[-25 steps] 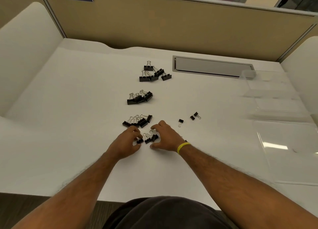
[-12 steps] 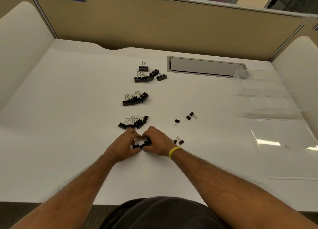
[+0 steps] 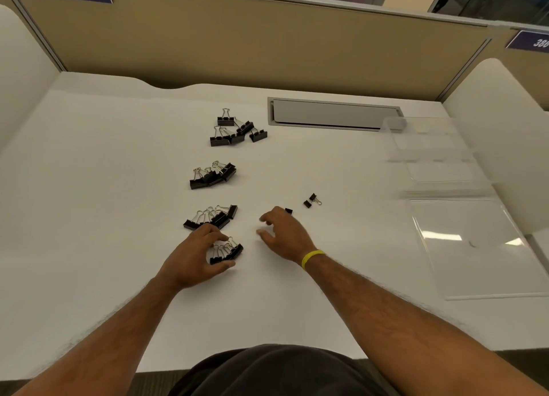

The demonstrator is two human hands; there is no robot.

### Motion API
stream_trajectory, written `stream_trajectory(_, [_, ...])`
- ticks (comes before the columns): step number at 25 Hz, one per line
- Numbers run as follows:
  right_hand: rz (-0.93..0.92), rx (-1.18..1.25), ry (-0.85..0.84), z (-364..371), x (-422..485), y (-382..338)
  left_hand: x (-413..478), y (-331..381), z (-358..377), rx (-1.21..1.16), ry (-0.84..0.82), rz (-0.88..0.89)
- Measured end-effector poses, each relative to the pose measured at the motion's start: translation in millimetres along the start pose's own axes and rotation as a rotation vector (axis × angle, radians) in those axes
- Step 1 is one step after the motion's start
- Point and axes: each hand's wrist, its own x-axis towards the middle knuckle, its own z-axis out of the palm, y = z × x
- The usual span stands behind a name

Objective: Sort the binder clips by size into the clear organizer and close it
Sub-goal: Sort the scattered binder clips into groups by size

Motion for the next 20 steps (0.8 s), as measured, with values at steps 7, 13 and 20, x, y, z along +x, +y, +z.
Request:
stream_trajectory(7, [0.393, -0.140, 0.054, -39.3, -2.4, 68.1, 32.8, 23.9, 14.9, 0.033, 0.055, 0.014])
stream_trajectory(13, [0.191, 0.083, 0.058, -38.0, -12.0, 82.6, 58.6, 38.8, 22.0, 0.066, 0.054, 0.065])
stream_trajectory(20, [0.303, 0.174, 0.116, -43.6, -4.6, 88.4, 92.6, 57.2, 35.1, 0.055, -0.021, 0.004])
